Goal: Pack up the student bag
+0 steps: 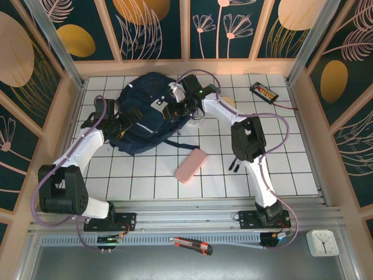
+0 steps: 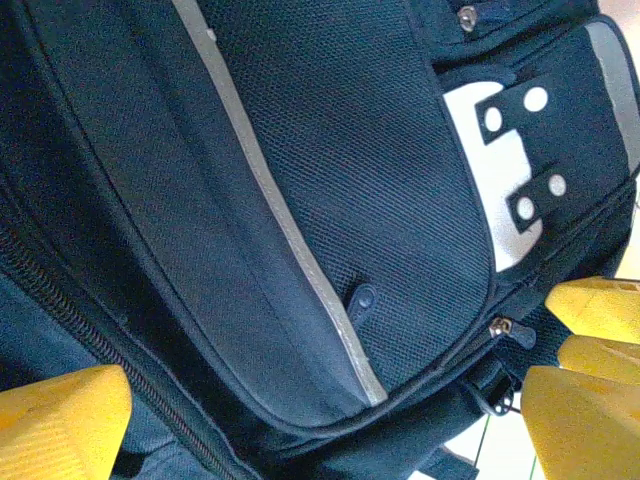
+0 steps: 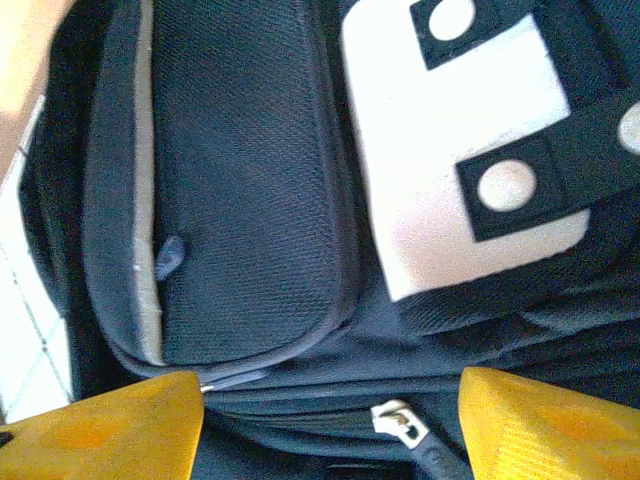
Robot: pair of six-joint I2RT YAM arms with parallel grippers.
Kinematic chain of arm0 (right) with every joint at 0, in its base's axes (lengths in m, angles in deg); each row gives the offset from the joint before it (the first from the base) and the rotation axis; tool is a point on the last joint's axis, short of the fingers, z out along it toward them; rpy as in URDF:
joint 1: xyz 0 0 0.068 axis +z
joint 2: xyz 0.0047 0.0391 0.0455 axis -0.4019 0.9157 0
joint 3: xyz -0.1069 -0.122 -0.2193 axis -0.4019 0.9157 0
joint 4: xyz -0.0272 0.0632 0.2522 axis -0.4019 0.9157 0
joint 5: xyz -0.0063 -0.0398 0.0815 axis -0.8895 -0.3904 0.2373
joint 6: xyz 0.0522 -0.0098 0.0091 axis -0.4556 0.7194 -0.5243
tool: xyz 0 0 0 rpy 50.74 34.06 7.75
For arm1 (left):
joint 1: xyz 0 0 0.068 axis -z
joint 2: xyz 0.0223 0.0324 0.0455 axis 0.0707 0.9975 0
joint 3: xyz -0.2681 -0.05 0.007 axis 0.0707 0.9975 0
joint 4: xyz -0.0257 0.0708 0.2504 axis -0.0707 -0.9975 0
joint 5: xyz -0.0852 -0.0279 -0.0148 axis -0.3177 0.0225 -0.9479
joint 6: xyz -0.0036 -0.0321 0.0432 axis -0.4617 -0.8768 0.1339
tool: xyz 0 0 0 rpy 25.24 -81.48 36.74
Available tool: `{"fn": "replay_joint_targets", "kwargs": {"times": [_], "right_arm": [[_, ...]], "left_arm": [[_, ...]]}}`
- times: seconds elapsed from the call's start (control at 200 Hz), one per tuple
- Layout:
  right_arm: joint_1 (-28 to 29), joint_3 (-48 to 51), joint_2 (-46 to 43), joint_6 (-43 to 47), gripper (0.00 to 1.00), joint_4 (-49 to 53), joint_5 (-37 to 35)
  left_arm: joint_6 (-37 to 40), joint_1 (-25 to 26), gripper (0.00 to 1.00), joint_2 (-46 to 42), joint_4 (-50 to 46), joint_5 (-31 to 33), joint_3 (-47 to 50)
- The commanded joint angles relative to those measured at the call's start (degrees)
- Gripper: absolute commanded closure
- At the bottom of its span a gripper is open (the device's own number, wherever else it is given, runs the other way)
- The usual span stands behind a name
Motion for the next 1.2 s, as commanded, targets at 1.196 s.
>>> {"fn": "replay_joint_targets", "kwargs": {"times": [1.196], "right_arm": [[2.8, 10.9, -2.2, 17.4, 0.35, 8.6, -9.8]], "left_arm": [[1.9, -2.8, 0.12, 11.1, 9.0, -4.5, 3.8]]}}
